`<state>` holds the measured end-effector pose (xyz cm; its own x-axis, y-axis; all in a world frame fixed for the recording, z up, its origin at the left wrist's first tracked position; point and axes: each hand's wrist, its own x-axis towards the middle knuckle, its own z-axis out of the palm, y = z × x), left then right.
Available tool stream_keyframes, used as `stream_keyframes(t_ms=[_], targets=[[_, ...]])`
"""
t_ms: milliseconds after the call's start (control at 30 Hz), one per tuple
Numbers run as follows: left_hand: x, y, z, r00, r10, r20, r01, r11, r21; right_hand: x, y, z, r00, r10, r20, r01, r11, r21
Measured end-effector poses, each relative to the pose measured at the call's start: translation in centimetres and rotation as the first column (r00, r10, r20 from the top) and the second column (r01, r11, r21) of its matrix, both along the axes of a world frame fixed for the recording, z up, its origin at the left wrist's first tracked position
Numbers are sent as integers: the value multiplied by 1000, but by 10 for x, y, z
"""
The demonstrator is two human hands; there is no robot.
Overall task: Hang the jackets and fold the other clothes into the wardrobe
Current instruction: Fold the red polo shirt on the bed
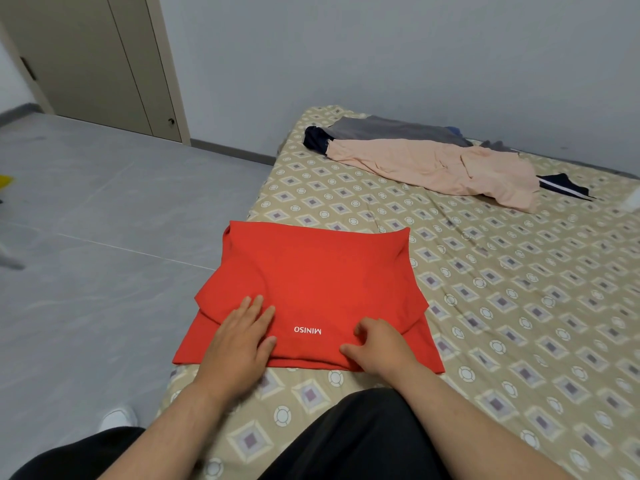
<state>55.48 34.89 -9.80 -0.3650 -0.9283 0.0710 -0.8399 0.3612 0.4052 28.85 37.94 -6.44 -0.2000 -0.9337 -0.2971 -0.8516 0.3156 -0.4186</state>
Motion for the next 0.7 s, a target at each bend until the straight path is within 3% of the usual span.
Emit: stream_keyframes(t_ms=[100, 300, 400, 467, 567, 700], targets=[[1, 2, -18, 983, -37, 183, 10, 990, 142, -1, -1, -6, 999, 6, 53, -7, 999, 34], [-12, 5, -22, 958, 11, 285, -44, 993, 109, -3, -4, -11, 999, -6, -36, 4, 999, -52], [-15, 2, -13, 973, 24, 229, -50, 993, 108, -4, -3, -7, 988, 37, -152, -56, 990, -127], [-15, -12, -3, 990, -6, 140, 6, 1000, 4, -2, -5, -6, 964, 90, -250, -149, 962, -228], [-13, -42, 7, 975, -77, 208, 96, 992, -82, 5, -19, -8, 917, 252, -310, -315, 933, -172], [-7, -56, -14, 940, -33, 340, 7, 997, 78, -6, -26, -30, 895, 302, -327, -312, 950, 22]])
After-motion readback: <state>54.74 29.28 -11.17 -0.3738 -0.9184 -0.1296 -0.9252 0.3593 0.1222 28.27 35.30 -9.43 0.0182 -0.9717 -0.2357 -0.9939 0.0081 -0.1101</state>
